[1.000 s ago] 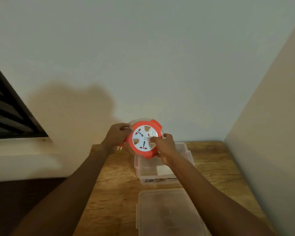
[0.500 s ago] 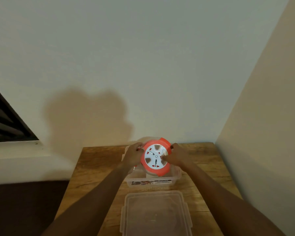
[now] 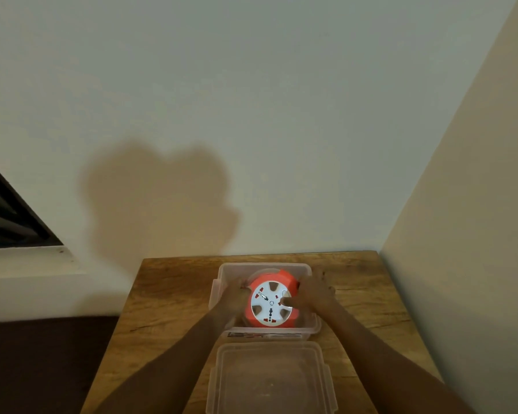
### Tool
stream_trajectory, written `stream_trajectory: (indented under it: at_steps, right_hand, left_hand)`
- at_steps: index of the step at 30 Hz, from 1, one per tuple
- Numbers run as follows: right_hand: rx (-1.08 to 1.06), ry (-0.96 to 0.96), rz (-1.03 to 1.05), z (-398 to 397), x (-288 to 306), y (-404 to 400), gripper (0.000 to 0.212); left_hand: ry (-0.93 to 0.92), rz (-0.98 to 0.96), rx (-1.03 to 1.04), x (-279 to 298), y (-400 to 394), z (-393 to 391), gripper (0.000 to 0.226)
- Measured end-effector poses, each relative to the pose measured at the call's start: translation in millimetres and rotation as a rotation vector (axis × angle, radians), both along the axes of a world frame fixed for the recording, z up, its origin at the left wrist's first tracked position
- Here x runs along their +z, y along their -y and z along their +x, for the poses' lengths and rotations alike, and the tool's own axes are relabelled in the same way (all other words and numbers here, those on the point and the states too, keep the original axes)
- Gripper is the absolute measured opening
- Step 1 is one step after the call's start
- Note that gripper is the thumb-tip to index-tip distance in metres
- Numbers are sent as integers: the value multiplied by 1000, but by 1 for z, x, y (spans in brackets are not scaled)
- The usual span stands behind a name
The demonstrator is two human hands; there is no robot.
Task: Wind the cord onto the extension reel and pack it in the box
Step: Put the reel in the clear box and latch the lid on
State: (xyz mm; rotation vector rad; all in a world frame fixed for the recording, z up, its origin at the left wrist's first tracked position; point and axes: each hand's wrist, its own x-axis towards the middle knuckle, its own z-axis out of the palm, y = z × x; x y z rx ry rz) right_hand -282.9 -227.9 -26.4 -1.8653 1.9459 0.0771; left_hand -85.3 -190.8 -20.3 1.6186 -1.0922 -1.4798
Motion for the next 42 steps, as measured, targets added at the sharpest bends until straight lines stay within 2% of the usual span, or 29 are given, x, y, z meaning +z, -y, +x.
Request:
stream_trajectory:
  at_steps: [6, 8, 10, 12, 14, 17, 18, 20, 22, 23, 25, 27, 29, 33, 42]
  right_hand:
    - [-32, 32, -4, 5, -4, 9, 74]
    - [4, 22, -30, 4, 1, 5, 69]
    - [54, 74, -146, 0, 5, -4, 64]
    - [-61, 314, -300, -6, 6, -20, 62]
    - [-338, 634, -383, -14, 6, -42, 55]
    - [-590, 916, -346, -30, -4, -79, 23]
    - [-643, 960, -319, -35, -9, -91, 22]
    - [-716, 942, -237, -45, -20, -114, 30]
    - [-700, 780, -109, -54, -28, -132, 32]
    - [-649, 689, -42, -57, -32, -140, 31]
    - [-560, 575, 44, -57, -33, -150, 28]
    - [-533, 532, 111, -53, -31, -157, 23]
    - [-506, 486, 147, -50, -26, -161, 20]
    - [-433, 466, 92, -54, -5, -165, 21]
    - [-374, 689, 8, -72, 79, -156, 16]
  left_hand:
    - [142, 66, -45, 12, 12, 0, 23]
    - [208, 20, -72, 13, 11, 0, 19]
    - [263, -55, -87, 12, 8, 1, 21]
    - [286, -149, -70, 12, -2, 3, 23]
    - [349, -258, 2, 12, -19, 10, 27]
    - [478, -406, 182, 10, -57, 32, 21]
    - [502, -395, 245, 4, -71, 42, 24]
    - [501, -239, 327, -11, -96, 59, 24]
    - [531, 10, 273, -28, -119, 68, 9]
    - [545, 132, 213, -35, -130, 69, 14]
    - [517, 254, 131, -50, -145, 65, 35]
    - [526, 272, 97, -51, -151, 58, 36]
    - [532, 266, 59, -47, -152, 53, 25]
    - [532, 258, 50, -26, -152, 53, 20]
    - [417, 155, 47, 54, -153, 71, 15]
